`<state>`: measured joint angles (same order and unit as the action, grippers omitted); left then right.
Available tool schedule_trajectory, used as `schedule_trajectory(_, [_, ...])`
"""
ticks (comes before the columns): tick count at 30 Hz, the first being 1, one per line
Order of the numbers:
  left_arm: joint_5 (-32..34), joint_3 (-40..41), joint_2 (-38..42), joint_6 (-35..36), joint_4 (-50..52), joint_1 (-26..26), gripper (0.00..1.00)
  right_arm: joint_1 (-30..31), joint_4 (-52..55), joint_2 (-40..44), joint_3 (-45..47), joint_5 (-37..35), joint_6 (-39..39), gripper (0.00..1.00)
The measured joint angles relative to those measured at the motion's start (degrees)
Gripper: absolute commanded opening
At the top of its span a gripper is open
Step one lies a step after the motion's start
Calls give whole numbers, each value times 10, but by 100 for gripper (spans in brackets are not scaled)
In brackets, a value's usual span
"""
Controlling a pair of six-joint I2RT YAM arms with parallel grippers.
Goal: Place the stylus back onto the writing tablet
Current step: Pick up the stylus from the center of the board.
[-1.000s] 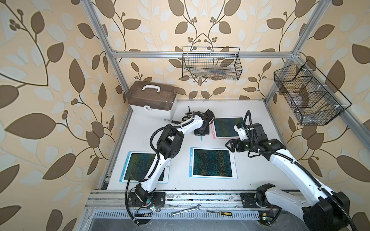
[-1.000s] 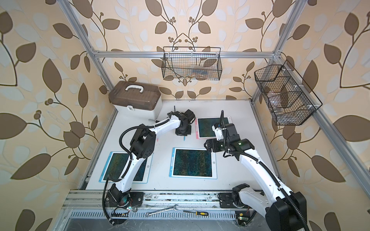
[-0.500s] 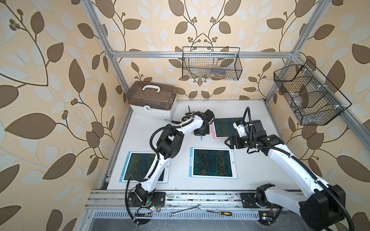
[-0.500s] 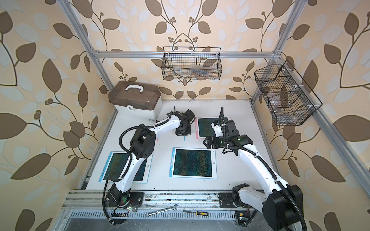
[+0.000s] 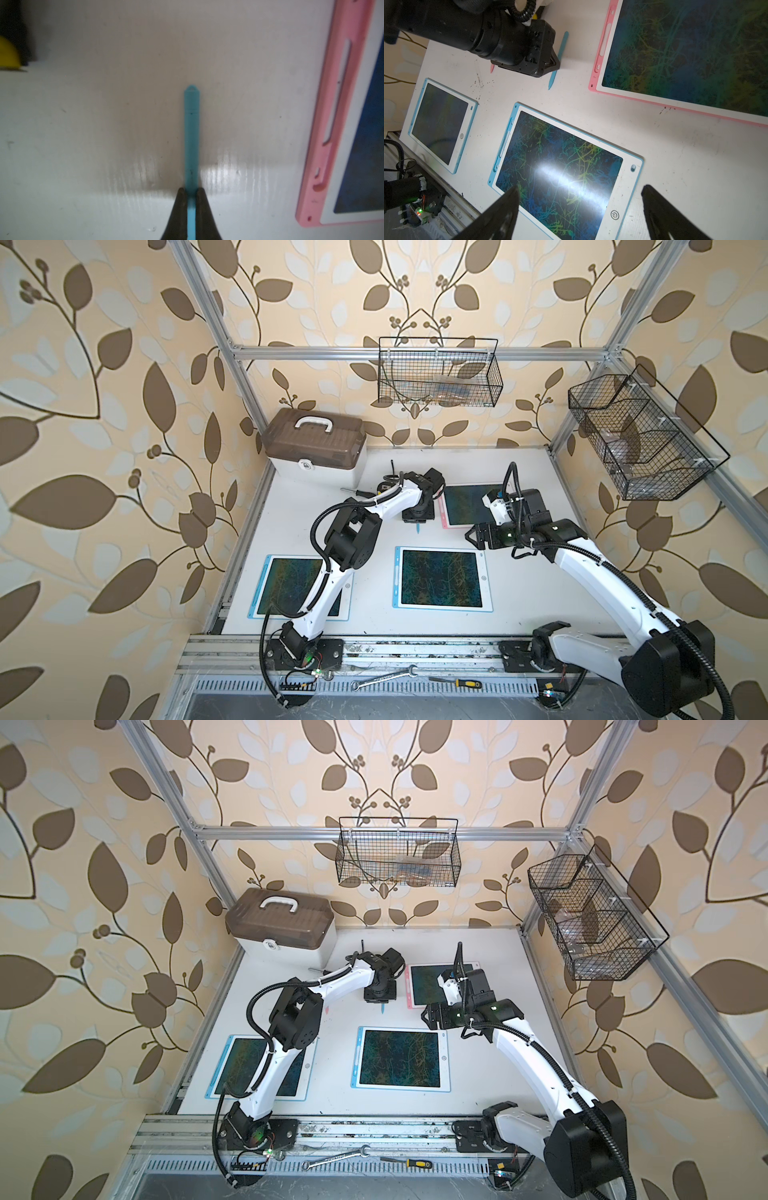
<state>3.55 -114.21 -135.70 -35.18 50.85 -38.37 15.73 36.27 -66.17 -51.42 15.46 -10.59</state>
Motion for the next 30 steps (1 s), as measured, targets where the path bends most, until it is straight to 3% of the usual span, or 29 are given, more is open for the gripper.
schedule_trajectory(30, [4,56,36,-13,19,-7,9,4,-1,0,0,2,0,92])
